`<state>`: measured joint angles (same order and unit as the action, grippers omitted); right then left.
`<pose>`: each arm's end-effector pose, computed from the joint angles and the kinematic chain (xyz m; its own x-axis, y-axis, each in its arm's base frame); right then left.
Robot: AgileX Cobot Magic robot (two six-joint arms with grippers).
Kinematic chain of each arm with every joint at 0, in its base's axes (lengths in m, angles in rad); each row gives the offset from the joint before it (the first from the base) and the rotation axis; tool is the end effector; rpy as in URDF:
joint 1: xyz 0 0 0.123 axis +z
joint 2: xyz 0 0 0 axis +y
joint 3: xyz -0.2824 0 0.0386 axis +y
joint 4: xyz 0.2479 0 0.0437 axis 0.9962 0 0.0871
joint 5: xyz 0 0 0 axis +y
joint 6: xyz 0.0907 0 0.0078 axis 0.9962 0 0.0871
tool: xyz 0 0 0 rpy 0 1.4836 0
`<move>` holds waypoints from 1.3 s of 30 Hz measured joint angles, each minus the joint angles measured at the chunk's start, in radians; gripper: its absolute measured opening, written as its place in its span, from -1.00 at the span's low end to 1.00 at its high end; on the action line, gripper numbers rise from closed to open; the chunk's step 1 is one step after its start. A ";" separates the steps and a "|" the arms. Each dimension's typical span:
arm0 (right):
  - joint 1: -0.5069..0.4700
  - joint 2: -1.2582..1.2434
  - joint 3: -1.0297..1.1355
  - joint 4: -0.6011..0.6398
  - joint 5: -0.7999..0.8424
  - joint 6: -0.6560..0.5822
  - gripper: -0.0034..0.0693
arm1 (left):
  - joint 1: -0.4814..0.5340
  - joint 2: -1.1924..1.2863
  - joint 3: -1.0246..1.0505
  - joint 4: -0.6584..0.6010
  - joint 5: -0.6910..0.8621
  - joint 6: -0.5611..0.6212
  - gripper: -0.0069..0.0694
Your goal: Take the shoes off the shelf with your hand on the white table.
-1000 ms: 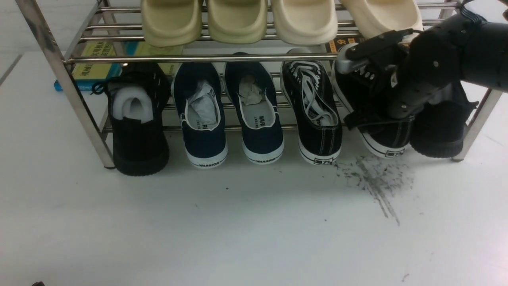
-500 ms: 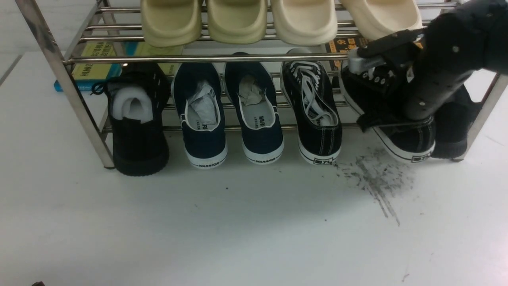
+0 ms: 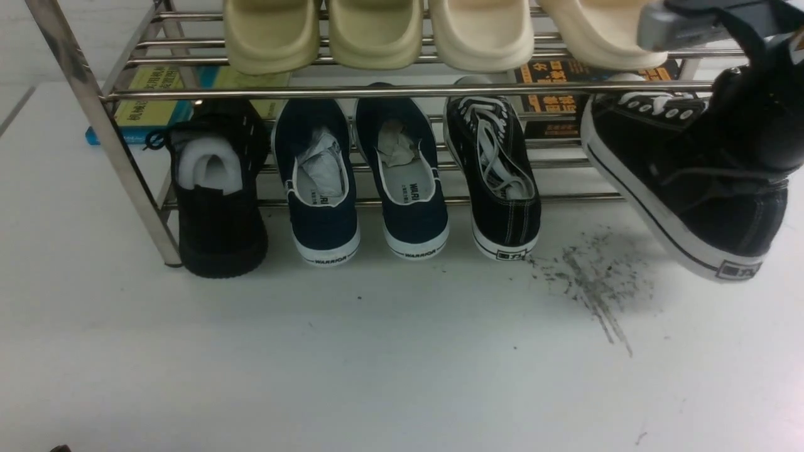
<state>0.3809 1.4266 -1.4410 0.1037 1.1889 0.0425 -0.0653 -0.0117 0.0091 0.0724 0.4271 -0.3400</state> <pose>0.2632 0.1148 0.3751 -0.8518 -0.2541 -0.4581 -0.3436 0.9311 0.1226 0.0509 -0.0006 0.1725 -0.3270 -0.2497 -0.9114 -0.0535 0.9678 -0.2460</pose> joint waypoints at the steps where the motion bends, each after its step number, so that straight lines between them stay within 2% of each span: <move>1: 0.000 -0.018 0.000 0.011 0.011 0.000 -0.89 | 0.000 0.000 0.000 0.000 0.000 0.000 -0.19; 8: 0.000 -0.071 0.008 0.028 0.048 -0.006 -0.88 | 0.000 0.000 0.000 0.000 0.000 0.000 -0.19; 16: 0.000 -0.140 0.015 0.111 0.076 -0.063 -0.86 | 0.000 0.000 0.000 0.000 0.000 0.000 -0.19; 23: 0.000 -0.135 0.023 0.104 0.076 -0.078 -0.86 | 0.000 0.000 0.000 0.000 0.000 0.000 -0.19; 33: 0.000 0.056 -0.022 0.058 -0.086 -0.079 -0.86 | 0.000 0.000 0.000 0.000 0.000 0.000 -0.19; 39: 0.004 0.249 -0.214 0.058 -0.079 -0.079 -0.86 | 0.000 0.000 0.000 0.000 0.000 0.000 -0.19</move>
<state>0.3853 1.6751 -1.6552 0.1621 1.1095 -0.0363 -0.0653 -0.0117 0.0091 0.0724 0.4271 -0.3400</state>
